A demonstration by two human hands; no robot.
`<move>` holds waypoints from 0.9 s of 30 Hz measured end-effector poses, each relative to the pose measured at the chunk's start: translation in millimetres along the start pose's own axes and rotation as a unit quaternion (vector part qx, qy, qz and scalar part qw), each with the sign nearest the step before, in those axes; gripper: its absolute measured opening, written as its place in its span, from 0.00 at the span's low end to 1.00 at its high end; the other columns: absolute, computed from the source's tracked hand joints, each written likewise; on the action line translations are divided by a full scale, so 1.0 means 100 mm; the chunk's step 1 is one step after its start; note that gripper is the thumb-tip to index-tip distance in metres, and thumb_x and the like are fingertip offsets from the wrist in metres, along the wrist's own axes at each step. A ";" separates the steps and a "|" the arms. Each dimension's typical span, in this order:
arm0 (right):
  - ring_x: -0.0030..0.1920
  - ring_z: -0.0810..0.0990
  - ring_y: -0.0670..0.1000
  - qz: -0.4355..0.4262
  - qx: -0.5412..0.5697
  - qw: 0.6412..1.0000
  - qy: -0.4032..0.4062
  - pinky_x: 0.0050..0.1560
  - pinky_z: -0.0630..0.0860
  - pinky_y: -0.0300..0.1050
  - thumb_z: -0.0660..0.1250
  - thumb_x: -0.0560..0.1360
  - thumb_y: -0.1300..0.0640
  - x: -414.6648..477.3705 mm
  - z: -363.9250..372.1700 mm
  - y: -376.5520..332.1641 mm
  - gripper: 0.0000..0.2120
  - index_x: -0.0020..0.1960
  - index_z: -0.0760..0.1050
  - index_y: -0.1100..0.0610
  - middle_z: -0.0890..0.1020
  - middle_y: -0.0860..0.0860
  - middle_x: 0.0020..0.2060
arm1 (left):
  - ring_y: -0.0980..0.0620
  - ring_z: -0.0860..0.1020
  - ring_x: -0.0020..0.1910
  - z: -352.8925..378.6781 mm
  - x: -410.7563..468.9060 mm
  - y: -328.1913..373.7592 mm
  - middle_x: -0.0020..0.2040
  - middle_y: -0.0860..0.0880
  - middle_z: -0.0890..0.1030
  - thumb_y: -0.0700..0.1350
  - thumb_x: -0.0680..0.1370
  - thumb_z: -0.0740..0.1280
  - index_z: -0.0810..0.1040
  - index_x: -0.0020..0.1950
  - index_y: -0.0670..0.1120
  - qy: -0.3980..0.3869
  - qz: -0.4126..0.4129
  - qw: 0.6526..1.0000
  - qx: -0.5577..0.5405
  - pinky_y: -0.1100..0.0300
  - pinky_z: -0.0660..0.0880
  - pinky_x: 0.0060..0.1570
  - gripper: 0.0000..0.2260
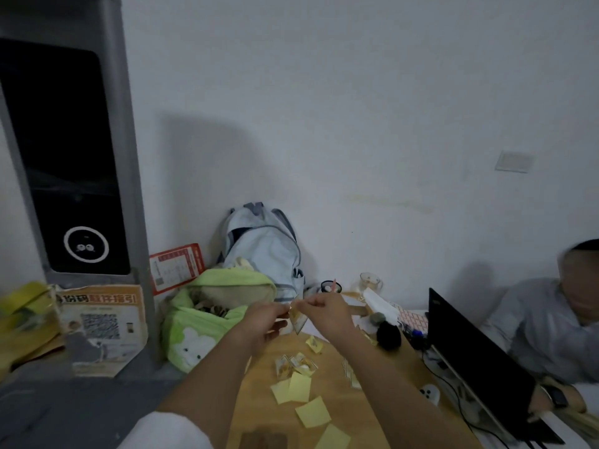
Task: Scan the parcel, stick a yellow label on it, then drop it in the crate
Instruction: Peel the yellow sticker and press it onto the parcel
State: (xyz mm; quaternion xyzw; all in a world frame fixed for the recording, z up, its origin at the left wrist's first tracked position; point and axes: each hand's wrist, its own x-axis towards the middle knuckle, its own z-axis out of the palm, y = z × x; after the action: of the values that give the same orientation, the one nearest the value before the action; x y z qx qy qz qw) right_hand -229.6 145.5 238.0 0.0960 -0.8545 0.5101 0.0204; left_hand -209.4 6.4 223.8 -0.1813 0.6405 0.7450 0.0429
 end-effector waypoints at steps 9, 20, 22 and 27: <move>0.24 0.70 0.47 0.031 -0.069 0.997 -0.013 0.29 0.67 0.39 0.71 0.69 0.61 0.19 -0.02 -0.06 0.10 0.31 0.82 0.64 0.75 0.58 0.25 | 0.53 0.77 0.42 0.11 -0.04 0.09 0.42 0.48 0.82 0.42 0.74 0.70 0.81 0.41 0.46 0.002 0.022 0.999 -0.032 0.60 0.70 0.40 0.03; 0.24 0.70 0.49 -0.003 -0.094 0.995 -0.041 0.29 0.72 0.37 0.74 0.69 0.53 0.36 0.05 -0.02 0.20 0.25 0.74 0.63 0.75 0.56 0.25 | 0.53 0.77 0.42 0.07 0.03 0.11 0.41 0.48 0.82 0.41 0.73 0.71 0.82 0.41 0.46 0.000 0.021 1.000 -0.007 0.61 0.70 0.38 0.01; 0.27 0.73 0.51 0.006 -0.069 0.997 -0.042 0.32 0.74 0.42 0.76 0.65 0.49 0.36 0.03 -0.02 0.21 0.24 0.72 0.62 0.75 0.56 0.25 | 0.53 0.78 0.40 0.06 0.06 0.11 0.40 0.48 0.81 0.40 0.74 0.70 0.81 0.41 0.45 -0.005 0.033 0.999 0.007 0.61 0.70 0.37 0.03; 0.25 0.78 0.51 0.065 -0.013 0.997 -0.027 0.27 0.69 0.40 0.70 0.69 0.61 0.42 -0.24 0.03 0.18 0.25 0.67 0.56 0.76 0.56 0.28 | 0.54 0.76 0.36 -0.14 0.15 0.15 0.38 0.48 0.78 0.41 0.78 0.65 0.77 0.41 0.45 0.014 0.065 0.997 0.025 0.62 0.70 0.36 0.06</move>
State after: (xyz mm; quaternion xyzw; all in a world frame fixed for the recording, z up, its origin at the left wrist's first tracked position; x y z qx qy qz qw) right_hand -272.8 162.4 252.2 0.0541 -0.8656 0.4965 -0.0348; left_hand -225.0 -12.4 231.2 -0.1488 0.6697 0.7275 -0.0103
